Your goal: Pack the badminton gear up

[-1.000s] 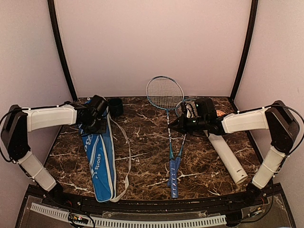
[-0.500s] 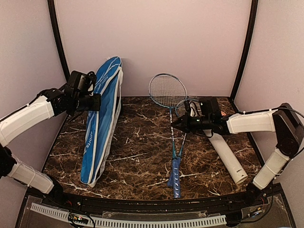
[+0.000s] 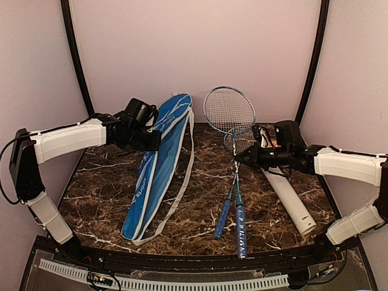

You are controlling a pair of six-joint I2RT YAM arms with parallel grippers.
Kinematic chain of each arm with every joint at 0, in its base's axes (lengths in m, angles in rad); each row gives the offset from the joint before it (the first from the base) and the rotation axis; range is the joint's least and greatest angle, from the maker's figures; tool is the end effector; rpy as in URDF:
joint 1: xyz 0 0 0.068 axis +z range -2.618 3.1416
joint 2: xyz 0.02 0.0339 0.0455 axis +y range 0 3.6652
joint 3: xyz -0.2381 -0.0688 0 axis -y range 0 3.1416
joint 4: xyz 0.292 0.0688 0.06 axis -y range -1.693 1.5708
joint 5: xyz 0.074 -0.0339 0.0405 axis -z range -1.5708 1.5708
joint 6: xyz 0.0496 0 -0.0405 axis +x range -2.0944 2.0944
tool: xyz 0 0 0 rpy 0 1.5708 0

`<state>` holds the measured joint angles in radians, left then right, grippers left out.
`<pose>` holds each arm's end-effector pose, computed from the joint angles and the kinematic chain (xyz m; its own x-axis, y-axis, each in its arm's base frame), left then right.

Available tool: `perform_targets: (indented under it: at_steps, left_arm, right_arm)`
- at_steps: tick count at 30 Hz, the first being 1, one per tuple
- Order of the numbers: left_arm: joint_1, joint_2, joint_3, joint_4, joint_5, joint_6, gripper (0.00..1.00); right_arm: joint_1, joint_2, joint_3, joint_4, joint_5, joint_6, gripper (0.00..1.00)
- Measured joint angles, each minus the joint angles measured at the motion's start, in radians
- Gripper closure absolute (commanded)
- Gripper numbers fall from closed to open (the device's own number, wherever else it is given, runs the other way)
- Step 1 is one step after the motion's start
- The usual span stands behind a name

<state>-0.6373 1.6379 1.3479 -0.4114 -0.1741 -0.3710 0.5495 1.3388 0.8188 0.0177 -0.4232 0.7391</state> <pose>0.3481 -0.2470 0.2458 -0.6572 0.0423 -0.7525 0.2590 0.9503 -0.1728 0.2904 0.2017 0.1948 -0.8310 0.2113 -0.5146 -0.3022 0.6051 0.7365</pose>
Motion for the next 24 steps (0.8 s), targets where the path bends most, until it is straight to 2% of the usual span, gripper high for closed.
perform_targets:
  at_steps: [5,13,20,24]
  left_arm:
    - [-0.011,0.13,0.035,0.025,0.06,-0.063,1.0]
    - [-0.014,0.237,0.091,0.064,0.136,-0.132,1.0]
    - [-0.037,0.307,0.22,0.093,0.187,-0.162,1.0]
    - [-0.042,0.328,0.226,0.106,0.208,-0.184,1.0]
  right_arm:
    - [0.022,-0.016,-0.008,-0.087,0.002,-0.01,1.0]
    - [0.176,0.021,-0.047,-0.131,0.026,-0.003,1.0]
    - [0.185,-0.034,-0.147,-0.188,0.066,0.021,1.0]
    - [0.186,-0.035,-0.154,-0.199,0.074,0.021,1.0]
